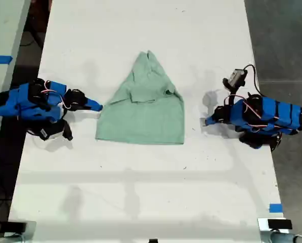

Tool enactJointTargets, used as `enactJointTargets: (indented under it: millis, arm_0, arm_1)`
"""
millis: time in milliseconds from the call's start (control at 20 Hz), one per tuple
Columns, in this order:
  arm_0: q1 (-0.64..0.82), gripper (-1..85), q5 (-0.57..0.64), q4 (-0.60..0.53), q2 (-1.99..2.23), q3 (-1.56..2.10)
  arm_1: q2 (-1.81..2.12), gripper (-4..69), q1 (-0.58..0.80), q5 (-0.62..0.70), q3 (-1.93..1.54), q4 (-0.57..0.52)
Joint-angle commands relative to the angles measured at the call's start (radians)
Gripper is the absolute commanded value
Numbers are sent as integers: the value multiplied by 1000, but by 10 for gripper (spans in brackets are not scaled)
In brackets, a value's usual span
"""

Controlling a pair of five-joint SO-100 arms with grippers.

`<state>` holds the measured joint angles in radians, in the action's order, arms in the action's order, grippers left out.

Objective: Fold t shirt

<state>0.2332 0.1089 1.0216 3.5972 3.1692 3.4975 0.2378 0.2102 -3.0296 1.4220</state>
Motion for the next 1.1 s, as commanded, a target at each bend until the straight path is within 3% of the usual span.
enactJointTargets:
  millis: [0,350,550,700,950,1050]
  arm_0:
    - [-14,0,-17,5,9,6]
    - [-15,0,-17,5,9,6]
    - [-5,0,-14,5,9,5]
    - [-6,0,-14,5,9,5]
    - [-11,0,-14,6,9,5]
    - [-12,0,-14,6,9,5]
  arm_1:
    - [8,-9,-15,-26,-23,2]
    - [8,-8,-8,-64,-28,-3]
    - [-37,-8,-18,-98,232,51]
    - [-526,-7,-35,-106,601,38]
    - [-1259,155,-35,-57,1100,21]
    - [-1402,157,-12,-34,1124,-64]
